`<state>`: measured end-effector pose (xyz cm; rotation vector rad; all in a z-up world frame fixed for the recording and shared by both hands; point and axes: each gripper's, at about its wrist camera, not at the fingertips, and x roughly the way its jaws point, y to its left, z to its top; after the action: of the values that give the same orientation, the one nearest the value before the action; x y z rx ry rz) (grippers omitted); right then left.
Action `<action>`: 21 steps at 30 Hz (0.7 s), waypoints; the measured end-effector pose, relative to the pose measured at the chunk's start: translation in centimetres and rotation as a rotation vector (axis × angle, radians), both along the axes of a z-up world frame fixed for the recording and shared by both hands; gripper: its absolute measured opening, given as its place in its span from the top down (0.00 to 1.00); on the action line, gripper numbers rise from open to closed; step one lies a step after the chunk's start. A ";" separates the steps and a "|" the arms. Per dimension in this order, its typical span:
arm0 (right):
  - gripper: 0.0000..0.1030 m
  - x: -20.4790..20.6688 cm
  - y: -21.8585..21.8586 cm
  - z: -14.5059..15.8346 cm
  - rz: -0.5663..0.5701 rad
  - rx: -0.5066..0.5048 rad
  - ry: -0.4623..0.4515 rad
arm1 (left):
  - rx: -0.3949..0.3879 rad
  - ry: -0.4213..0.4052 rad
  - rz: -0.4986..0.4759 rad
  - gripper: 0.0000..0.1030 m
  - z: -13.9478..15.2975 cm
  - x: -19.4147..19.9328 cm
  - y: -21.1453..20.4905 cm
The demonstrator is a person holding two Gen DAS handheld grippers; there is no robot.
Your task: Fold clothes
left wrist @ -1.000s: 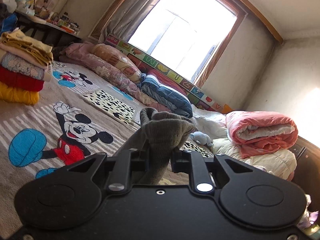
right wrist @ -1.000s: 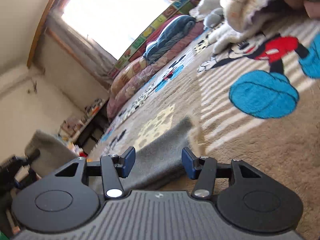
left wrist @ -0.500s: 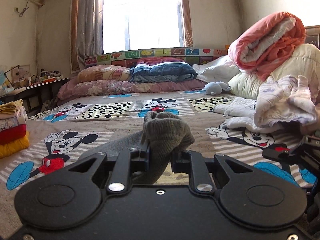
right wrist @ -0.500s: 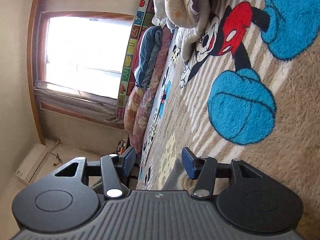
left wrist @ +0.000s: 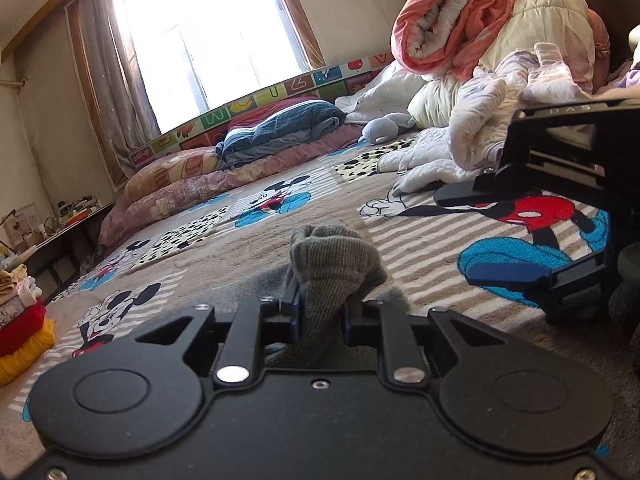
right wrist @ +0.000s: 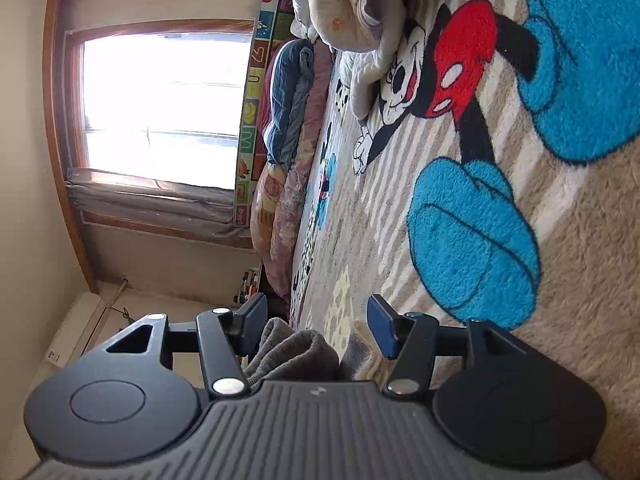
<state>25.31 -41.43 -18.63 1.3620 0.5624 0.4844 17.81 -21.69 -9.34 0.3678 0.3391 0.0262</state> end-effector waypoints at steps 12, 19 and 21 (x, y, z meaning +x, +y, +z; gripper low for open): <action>0.43 -0.3 1.1 0.9 0.067 -0.119 -0.018 | 0.010 0.195 -0.285 0.53 -0.7 -2.6 0.1; 0.42 -0.6 3.5 2.8 0.143 -0.275 -0.092 | -0.150 0.147 -0.235 0.54 2.9 -2.7 4.3; 0.45 -0.8 4.8 3.5 0.170 -0.357 -0.130 | -0.191 0.123 -0.172 0.57 3.6 -2.1 6.1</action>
<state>24.48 -36.68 -15.11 0.9409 0.6271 0.5752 15.71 -15.56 -5.72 0.2083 0.4267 -0.1972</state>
